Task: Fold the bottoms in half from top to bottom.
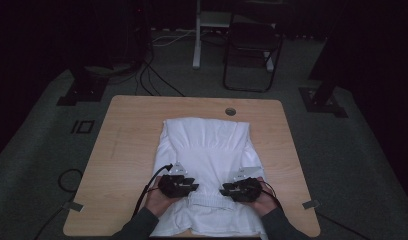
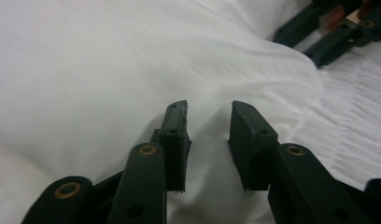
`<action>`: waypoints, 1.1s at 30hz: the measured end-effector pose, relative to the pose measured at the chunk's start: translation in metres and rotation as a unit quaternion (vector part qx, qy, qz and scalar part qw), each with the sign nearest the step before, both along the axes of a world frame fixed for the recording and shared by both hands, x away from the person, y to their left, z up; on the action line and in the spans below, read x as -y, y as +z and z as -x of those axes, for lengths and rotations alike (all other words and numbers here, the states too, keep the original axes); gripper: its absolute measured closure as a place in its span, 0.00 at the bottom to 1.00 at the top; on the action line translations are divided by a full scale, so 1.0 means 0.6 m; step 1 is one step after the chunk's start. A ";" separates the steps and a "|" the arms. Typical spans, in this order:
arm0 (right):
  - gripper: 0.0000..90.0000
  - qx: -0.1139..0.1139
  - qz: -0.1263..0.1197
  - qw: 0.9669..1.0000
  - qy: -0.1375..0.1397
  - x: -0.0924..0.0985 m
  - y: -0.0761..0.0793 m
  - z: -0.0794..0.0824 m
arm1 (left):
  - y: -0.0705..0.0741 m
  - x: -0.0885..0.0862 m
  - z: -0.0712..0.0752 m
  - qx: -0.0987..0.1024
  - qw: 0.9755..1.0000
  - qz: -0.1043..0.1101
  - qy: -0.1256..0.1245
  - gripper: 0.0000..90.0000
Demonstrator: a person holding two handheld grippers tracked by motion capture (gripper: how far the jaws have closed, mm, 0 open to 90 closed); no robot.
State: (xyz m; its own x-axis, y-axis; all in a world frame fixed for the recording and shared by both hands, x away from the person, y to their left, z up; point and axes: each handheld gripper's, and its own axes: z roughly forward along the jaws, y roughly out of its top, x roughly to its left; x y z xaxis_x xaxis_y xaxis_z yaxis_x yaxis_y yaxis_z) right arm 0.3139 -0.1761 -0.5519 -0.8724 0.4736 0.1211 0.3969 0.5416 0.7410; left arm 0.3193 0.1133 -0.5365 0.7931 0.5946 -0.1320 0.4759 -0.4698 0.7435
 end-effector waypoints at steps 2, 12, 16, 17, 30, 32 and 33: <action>0.65 0.013 -0.005 1.000 -0.013 0.004 0.011 -0.006 | 0.013 -0.007 -0.016 0.012 1.000 0.007 0.021 0.71; 0.55 0.073 -0.005 0.986 -0.148 0.007 0.041 -0.128 | 0.023 -0.001 -0.123 0.041 0.995 -0.006 0.090 0.64; 0.55 0.066 0.014 0.981 -0.182 0.005 0.016 -0.171 | 0.003 0.001 -0.142 0.030 0.995 -0.017 0.092 0.64; 0.54 0.062 0.019 0.981 -0.185 0.006 0.010 -0.175 | -0.001 0.001 -0.144 0.029 0.995 -0.023 0.089 0.64; 0.53 0.043 -0.013 0.978 -0.204 0.018 -0.027 -0.132 | -0.038 -0.016 -0.103 0.040 0.997 -0.020 0.069 0.63; 0.53 0.048 -0.008 0.978 -0.201 0.014 -0.028 -0.115 | -0.039 -0.020 -0.089 0.041 0.997 -0.015 0.065 0.63; 0.53 0.048 -0.008 0.978 -0.201 0.014 -0.028 -0.115 | -0.039 -0.020 -0.089 0.041 0.997 -0.015 0.065 0.63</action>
